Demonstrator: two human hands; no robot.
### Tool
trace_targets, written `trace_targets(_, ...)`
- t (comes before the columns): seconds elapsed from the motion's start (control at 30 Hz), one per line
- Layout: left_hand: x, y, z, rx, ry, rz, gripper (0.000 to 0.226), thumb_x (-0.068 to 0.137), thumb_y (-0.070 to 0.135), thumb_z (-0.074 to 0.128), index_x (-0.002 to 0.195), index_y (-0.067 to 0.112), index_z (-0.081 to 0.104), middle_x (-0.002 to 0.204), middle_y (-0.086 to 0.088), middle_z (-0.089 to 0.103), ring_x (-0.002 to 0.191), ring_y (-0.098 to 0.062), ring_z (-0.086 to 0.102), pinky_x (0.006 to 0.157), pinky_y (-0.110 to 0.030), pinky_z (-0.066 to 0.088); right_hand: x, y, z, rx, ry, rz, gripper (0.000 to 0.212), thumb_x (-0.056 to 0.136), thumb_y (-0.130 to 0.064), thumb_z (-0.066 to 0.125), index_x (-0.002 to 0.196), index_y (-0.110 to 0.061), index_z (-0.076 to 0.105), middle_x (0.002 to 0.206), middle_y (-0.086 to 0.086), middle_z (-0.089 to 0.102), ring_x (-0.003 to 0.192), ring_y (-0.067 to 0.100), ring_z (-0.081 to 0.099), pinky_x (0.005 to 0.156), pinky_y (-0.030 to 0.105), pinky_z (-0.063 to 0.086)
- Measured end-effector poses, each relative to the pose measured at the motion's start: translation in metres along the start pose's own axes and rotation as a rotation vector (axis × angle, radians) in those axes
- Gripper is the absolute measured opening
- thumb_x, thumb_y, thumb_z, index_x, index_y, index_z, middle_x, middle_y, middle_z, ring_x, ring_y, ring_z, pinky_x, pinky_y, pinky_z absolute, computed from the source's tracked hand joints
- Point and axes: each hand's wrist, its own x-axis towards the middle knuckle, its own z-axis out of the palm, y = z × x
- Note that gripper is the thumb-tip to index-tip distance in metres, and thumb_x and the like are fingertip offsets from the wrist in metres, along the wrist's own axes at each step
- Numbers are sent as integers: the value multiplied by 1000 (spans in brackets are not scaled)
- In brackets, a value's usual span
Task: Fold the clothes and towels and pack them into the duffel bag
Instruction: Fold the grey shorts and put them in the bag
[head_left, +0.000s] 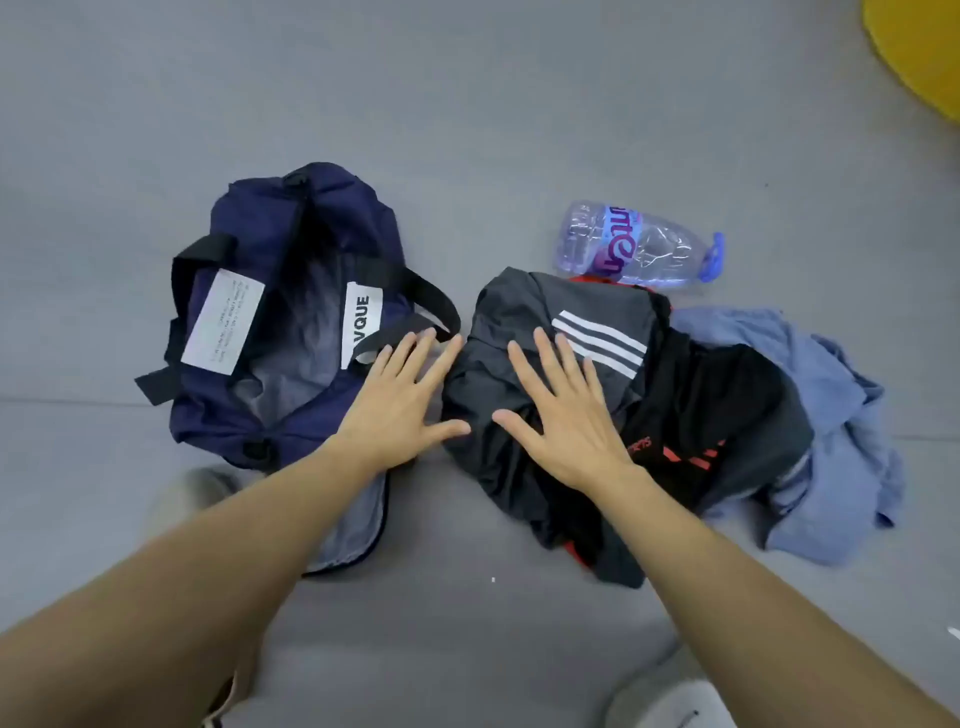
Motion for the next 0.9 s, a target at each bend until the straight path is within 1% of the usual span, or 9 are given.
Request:
trace_targets(0.07,10,-14,17,93,-12,14,105,82,88,34,157,35,-18,168,-10,-2,154,-33,-2,124,-53,5,13,0,23,-80,-17,-18,75,96,-74,21,157,-42,-9,165,-6,-20,151,17,-23,122,57,-1)
trace_targets(0.17,12,-36,46,185,-26,-19,110,78,92,30,157,33,-19,168,-10,-3,154,-34,-6,123,-56,0,28,4,59,-151,-55,0,77,93,-79,19,155,-45,-10,165,-8,-22,151,19,-24,119,62,-9)
trace_targets(0.27,3,-58,63,207,-74,-92,112,75,95,25,155,34,-24,168,-7,-6,154,-31,-13,122,-57,-7,35,16,83,-209,-87,38,79,91,-82,18,155,-46,-9,165,-8,-22,151,19,-24,116,64,-14)
trace_targets(0.37,-8,-79,71,249,-97,-121,111,71,98,13,153,34,-27,168,-5,-6,153,-31,-15,121,-57,-8,34,31,94,-218,-110,55,81,90,-83,19,156,-44,-7,166,-6,-19,151,20,-23,116,63,-16)
trace_targets(0.43,-11,-92,73,270,-71,-131,111,71,98,8,156,33,-20,169,-6,-1,154,-32,-11,122,-56,-7,34,41,95,-213,-98,51,81,90,-83,20,156,-45,-7,166,-6,-18,151,20,-22,116,62,-15)
trace_targets(0.53,-12,-114,70,280,-42,-167,111,72,98,11,159,33,-9,168,-6,8,154,-33,-3,121,-55,-5,40,52,95,-220,-83,58,81,90,-83,21,156,-46,-6,166,-6,-17,152,20,-21,117,63,-13)
trace_targets(0.7,-24,-153,62,253,-43,-229,109,72,98,16,158,36,-11,169,-4,4,154,-32,-5,121,-53,-7,45,74,90,-233,-56,80,80,91,-82,23,156,-45,-6,166,-6,-16,152,20,-21,117,65,-10)
trace_targets(0.83,-34,-174,59,261,-58,-190,110,73,97,19,160,33,0,168,-6,11,154,-34,0,121,-54,-3,44,101,79,-270,-57,110,80,91,-82,20,157,-44,-5,167,-5,-14,152,20,-21,117,67,-7)
trace_targets(0.9,-35,-175,60,270,-63,-180,109,74,96,19,161,32,1,168,-7,12,154,-34,1,121,-54,-3,42,111,76,-286,-70,125,81,89,-83,17,156,-44,-6,167,-6,-14,151,19,-21,117,67,-6)
